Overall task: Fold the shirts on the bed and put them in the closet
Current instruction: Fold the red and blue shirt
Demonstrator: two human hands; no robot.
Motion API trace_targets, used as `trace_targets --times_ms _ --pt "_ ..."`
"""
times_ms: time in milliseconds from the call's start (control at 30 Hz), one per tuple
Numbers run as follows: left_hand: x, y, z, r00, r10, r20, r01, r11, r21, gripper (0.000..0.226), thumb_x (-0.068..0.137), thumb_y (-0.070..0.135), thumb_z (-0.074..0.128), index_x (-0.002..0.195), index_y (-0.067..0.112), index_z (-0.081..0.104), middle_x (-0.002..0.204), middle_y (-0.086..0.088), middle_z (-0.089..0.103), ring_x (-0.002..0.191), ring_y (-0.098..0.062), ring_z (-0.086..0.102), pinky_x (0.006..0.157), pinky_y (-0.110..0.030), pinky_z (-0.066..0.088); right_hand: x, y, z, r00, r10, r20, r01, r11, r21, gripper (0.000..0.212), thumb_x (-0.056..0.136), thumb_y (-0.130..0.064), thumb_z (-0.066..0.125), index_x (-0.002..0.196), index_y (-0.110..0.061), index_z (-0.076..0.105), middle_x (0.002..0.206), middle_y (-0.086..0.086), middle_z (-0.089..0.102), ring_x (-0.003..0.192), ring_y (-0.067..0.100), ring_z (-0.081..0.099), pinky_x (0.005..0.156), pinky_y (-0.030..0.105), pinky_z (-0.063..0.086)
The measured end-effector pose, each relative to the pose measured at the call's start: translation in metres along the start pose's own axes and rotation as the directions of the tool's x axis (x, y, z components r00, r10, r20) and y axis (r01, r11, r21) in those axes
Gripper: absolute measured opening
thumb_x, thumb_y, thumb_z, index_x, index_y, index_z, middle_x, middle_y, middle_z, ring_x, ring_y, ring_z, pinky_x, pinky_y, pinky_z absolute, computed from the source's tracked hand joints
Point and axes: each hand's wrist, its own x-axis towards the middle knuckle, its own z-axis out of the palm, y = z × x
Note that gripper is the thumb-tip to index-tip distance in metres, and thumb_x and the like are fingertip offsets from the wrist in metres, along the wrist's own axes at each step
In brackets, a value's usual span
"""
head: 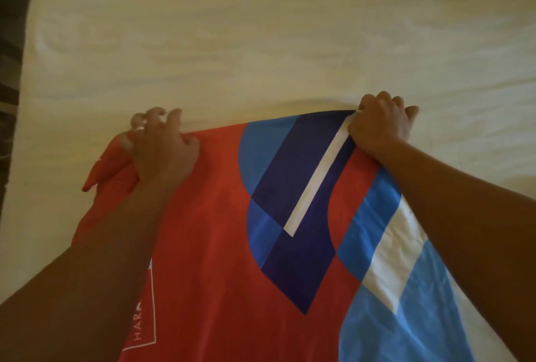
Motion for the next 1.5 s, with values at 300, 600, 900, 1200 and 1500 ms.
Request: trace_targets --times_ms 300,600,900,1200,1500 --pt "0.005 0.031 0.021 0.999 0.024 -0.028 -0.024 1.000 0.021 0.013 0.095 0.024 0.061 0.102 0.025 0.071 0.117 -0.008 0.056 0.122 -0.036 0.043 0.103 -0.056 0.025 0.023 0.020 -0.009 0.991 0.091 -0.101 -0.088 0.996 0.033 0.019 0.089 -0.010 0.053 0.107 -0.014 0.058 0.114 0.012 0.051 0.109 0.038 0.048 0.093 0.045 0.032" --pt "-0.095 0.064 0.038 0.995 0.091 -0.029 -0.094 0.988 -0.121 0.041 0.091 0.035 0.066 0.129 0.021 0.059 0.128 -0.016 0.052 0.112 -0.041 0.050 0.091 -0.055 0.037 -0.068 0.077 0.005 0.923 0.360 0.134 -0.380 0.805 0.457 0.037 0.097 -0.027 0.046 0.129 -0.011 0.053 0.131 0.017 0.054 0.120 0.040 0.051 0.095 0.043 0.041" --pt "-0.323 0.099 0.046 0.878 0.392 0.273 -0.358 0.919 -0.167 0.044 0.086 0.045 0.048 0.117 0.019 0.066 0.101 -0.006 0.061 0.082 -0.033 0.063 0.070 -0.044 0.046 -0.248 0.157 0.005 0.806 0.385 0.449 -0.553 0.759 0.342 0.024 0.087 -0.027 0.057 0.109 -0.017 0.057 0.110 0.015 0.067 0.100 0.036 0.063 0.073 0.035 0.042" --pt "-0.462 0.129 0.044 0.722 0.568 0.396 -0.543 0.819 -0.184 0.040 0.076 0.044 0.059 0.108 0.021 0.063 0.092 -0.005 0.058 0.078 -0.031 0.060 0.064 -0.042 0.047 -0.346 0.216 0.011 0.774 0.277 0.569 -0.516 0.797 0.314 0.011 0.085 -0.025 0.062 0.084 -0.014 0.061 0.078 0.002 0.062 0.075 0.026 0.058 0.062 0.031 0.041" --pt "-0.502 0.155 0.054 0.704 0.660 0.264 -0.618 0.752 -0.231 0.026 0.074 0.008 0.077 0.091 0.018 0.060 0.081 -0.005 0.056 0.069 -0.031 0.057 0.052 -0.038 0.042 -0.380 0.254 0.018 0.805 0.159 0.571 -0.455 0.784 0.423 0.021 0.094 -0.029 0.065 0.082 -0.015 0.056 0.077 0.003 0.063 0.077 0.026 0.059 0.062 0.032 0.040"
